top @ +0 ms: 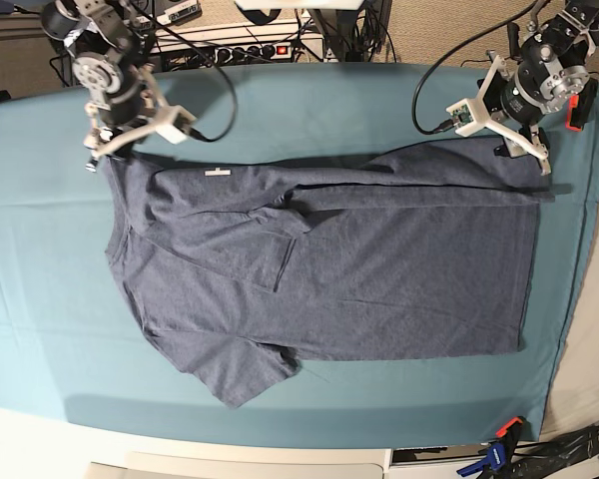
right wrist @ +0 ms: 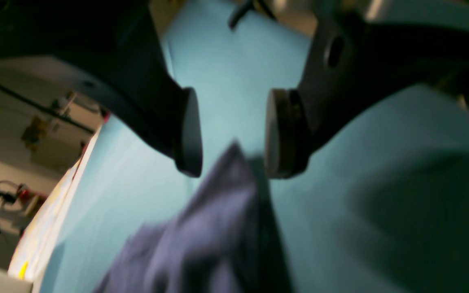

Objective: Fold the T-shirt properly
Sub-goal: 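Move both grippers to the shirt's shoulder corners again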

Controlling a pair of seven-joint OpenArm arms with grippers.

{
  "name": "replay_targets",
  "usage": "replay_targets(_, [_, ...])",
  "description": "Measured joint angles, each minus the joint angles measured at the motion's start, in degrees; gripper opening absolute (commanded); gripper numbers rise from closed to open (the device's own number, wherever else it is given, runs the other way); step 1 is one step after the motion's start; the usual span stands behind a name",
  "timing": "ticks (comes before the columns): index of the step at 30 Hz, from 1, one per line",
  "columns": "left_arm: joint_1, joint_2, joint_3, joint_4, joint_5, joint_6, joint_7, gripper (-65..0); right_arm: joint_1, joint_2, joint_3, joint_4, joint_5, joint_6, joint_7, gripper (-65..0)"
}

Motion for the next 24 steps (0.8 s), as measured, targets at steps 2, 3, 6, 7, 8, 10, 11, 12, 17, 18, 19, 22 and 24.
replay_targets(2, [-0.04, -0.02, 0.0, 0.0, 1.36, 1.88, -0.44, -30.8, -1.31, 0.46, 2.34, 0.0, 0.04, 0.0, 0.37, -38.4])
replay_targets(3, [-0.07, -0.02, 0.0, 0.0, 2.29, 2.45, -0.46, -30.8, -1.36, 0.46, 3.23, 0.0, 0.11, 0.07, 0.39, -38.4])
replay_targets(6, [-0.04, 0.0, 0.0, 0.0, 2.1, 2.4, -0.87, -30.8, -1.18, 0.46, 4.94, 0.02, 0.13, -0.02, 2.6, -38.4])
replay_targets(7, [-0.04, -0.02, 0.0, -0.02, 2.14, 2.43, -0.85, -30.8, -1.16, 0.46, 5.05, 0.02, 0.13, -0.02, 3.08, -38.3])
replay_targets(8, [-0.07, -0.02, 0.0, -0.22, 2.16, 2.43, -0.92, -30.8, -1.16, 0.46, 5.09, 0.0, 0.15, 0.0, 3.32, -38.3])
replay_targets(10, [-0.07, -0.02, 0.0, -1.4, 2.16, 2.4, -2.6, -30.8, -1.16, 0.46, 5.09, 0.0, 0.17, 0.39, 4.09, -38.4])
replay_targets(11, [-0.04, 0.0, 0.0, -2.12, 2.16, 2.4, -2.8, -30.8, -1.16, 0.46, 5.09, 0.0, 0.31, 0.81, 4.48, -38.3])
replay_targets(12, [-0.07, -0.02, 0.0, -2.89, 2.16, 2.4, -2.82, -30.8, -1.16, 0.44, 5.09, 0.0, 0.68, 0.85, 4.7, -38.4])
replay_targets(17, [-0.07, -0.04, 0.0, -3.85, 2.23, 2.43, -2.86, -30.8, 0.35, 0.44, 5.09, -3.72, 0.74, 1.14, 5.64, -38.4])
replay_targets(18, [-0.07, -0.04, 0.0, -3.85, 2.23, 2.47, -3.1, -30.8, 1.05, 0.44, 5.09, -4.98, 0.68, 1.11, 5.57, -38.4])
replay_targets(19, [-0.07, -0.02, 0.0, -3.85, 2.19, 2.47, -3.28, -30.8, 1.81, 0.44, 5.09, -6.08, 0.66, 1.09, 5.53, -38.4])
replay_targets(22, [-0.07, -0.02, 0.0, -3.82, 2.16, 2.45, -3.45, -30.8, 3.34, 0.44, 5.09, -7.69, 0.66, 1.05, 6.56, -38.4])
replay_targets(24, [-0.07, 0.0, 0.0, -3.85, 2.14, 2.47, -3.45, -30.8, 3.82, 0.44, 5.09, -7.93, 0.68, 3.04, 7.78, -38.4])
